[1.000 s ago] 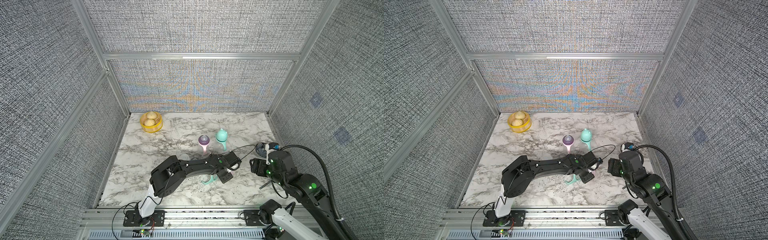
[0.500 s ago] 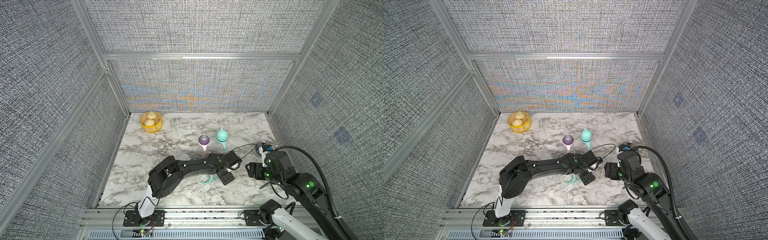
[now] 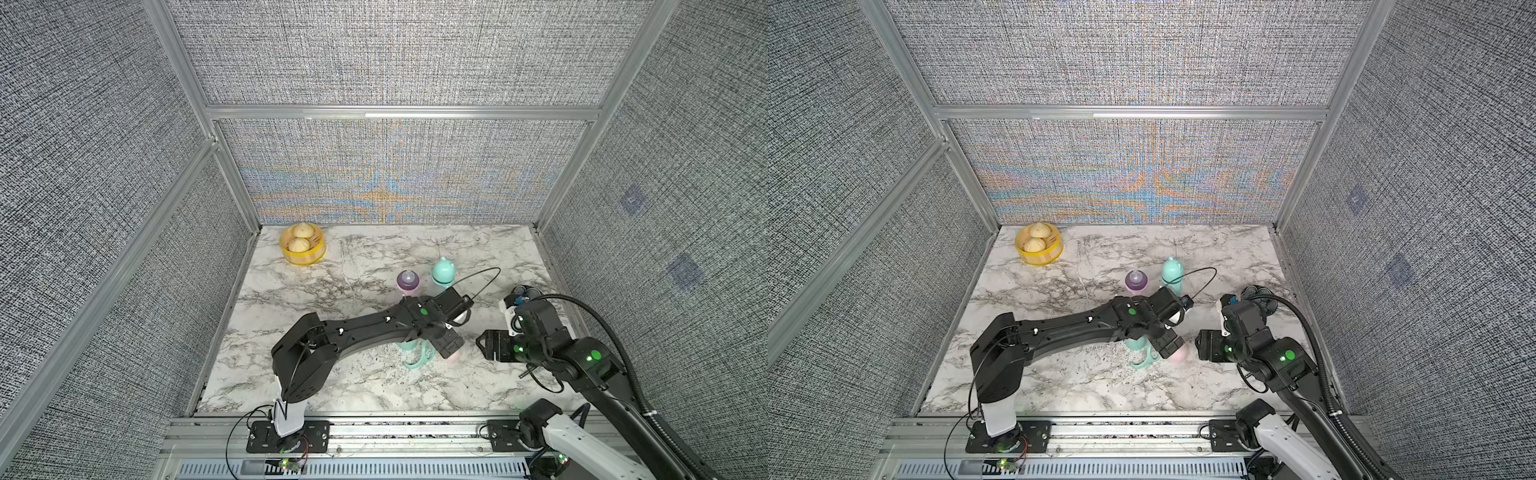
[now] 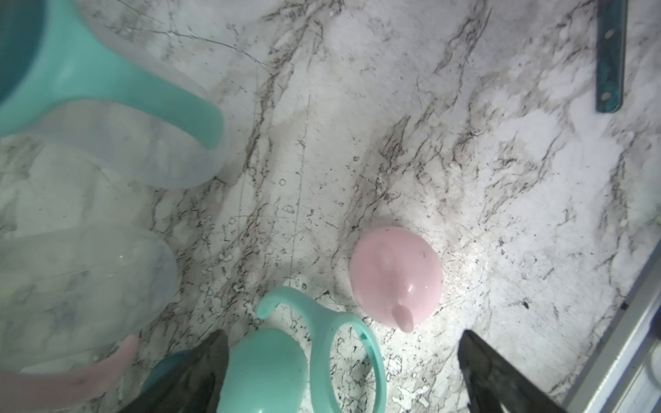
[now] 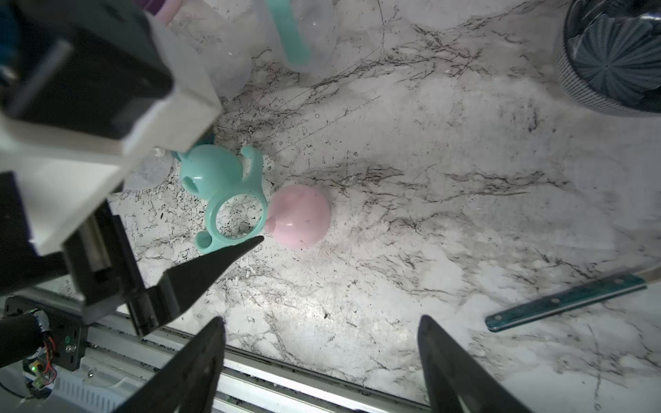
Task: Assemble the baby bottles
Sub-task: Place the lid at the center of the board, then pick up the lid from the center of the board.
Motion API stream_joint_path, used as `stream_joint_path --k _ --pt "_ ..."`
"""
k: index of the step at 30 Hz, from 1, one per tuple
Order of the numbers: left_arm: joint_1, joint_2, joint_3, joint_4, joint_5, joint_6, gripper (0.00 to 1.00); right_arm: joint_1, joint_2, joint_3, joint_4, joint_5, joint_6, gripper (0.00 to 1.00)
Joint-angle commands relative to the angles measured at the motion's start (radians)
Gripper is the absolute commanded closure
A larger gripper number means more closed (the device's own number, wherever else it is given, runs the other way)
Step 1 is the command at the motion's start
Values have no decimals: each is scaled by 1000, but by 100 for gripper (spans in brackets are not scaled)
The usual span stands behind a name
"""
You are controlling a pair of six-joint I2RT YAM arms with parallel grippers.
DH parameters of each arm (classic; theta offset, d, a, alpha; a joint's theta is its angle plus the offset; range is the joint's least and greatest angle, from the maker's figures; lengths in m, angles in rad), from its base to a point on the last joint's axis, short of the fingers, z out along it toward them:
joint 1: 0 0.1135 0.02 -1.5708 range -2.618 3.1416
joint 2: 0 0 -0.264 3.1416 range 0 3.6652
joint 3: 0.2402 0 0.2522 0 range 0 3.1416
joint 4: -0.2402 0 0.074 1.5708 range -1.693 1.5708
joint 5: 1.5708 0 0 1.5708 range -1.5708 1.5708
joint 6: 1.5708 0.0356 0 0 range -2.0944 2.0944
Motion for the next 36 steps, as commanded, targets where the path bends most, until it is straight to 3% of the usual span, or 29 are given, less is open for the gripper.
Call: stream_joint_path --k 1,10,24,30,36 --pt "22 -45 -25 30 -16 5 0 7 14 -31 75 -42 16 15" --pt "123 -200 -145 87 -17 13 0 48 121 -94 217 -51 24 15" --pt "282 -476 -365 155 -52 -26 0 157 377 -82 316 40 -9 13" --pt "323 -564 -437 187 -112 -39 0 212 486 -84 358 88 -30 14" --pt "362 -596 -497 244 -91 -61 0 238 577 -84 392 132 -26 16"
